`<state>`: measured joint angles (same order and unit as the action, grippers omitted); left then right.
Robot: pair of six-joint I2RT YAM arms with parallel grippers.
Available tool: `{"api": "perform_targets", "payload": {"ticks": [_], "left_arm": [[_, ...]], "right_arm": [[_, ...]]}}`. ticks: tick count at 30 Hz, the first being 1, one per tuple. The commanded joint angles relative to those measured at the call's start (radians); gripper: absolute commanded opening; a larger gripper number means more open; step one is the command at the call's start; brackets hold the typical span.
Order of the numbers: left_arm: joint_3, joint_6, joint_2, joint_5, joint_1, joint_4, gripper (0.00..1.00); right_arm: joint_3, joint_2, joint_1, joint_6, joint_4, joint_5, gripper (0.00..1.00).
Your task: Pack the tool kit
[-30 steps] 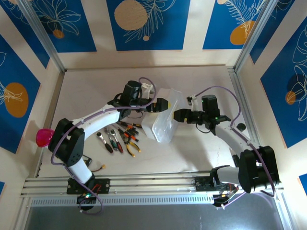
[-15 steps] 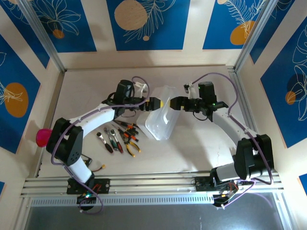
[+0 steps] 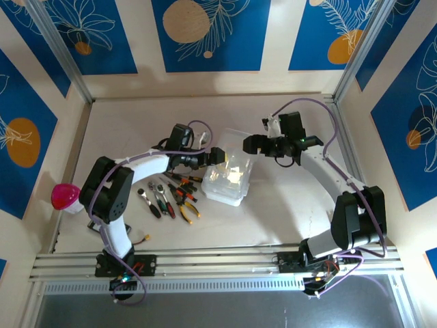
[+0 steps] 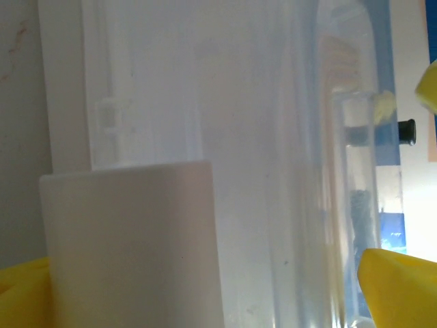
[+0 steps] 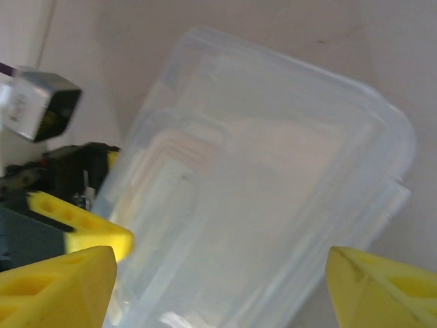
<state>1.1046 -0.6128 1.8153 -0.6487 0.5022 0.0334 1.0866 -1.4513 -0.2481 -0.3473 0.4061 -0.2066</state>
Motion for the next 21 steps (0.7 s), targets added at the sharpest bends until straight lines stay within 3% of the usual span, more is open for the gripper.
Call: {"api": "perform_targets", "payload": {"ticks": [1,4,13,21], "left_arm": [[0.034,-0.037,-0.018,-0.016,0.01,0.073,1.0],[0.028,-0.062,-0.037,0.001,0.023,0.081,1.0],[-0.065,-0.18,-0.119,0.129,0.074,0.126,1.0],[-0.091,-0.217,-0.117,0.137,0.098,0.161,1.0]], "right_arm": [[0.018,0.036,-0.002,0.011,0.139,0.117,0.86],[0.025,0.036,-0.019,-0.002,0.194,0.177,0.99],[-0.026,0.033,-0.058,-0.117,0.115,0.129,0.99],[0.011,-0.046,-0.083,-0.148,0.093,0.105,0.99]]}}
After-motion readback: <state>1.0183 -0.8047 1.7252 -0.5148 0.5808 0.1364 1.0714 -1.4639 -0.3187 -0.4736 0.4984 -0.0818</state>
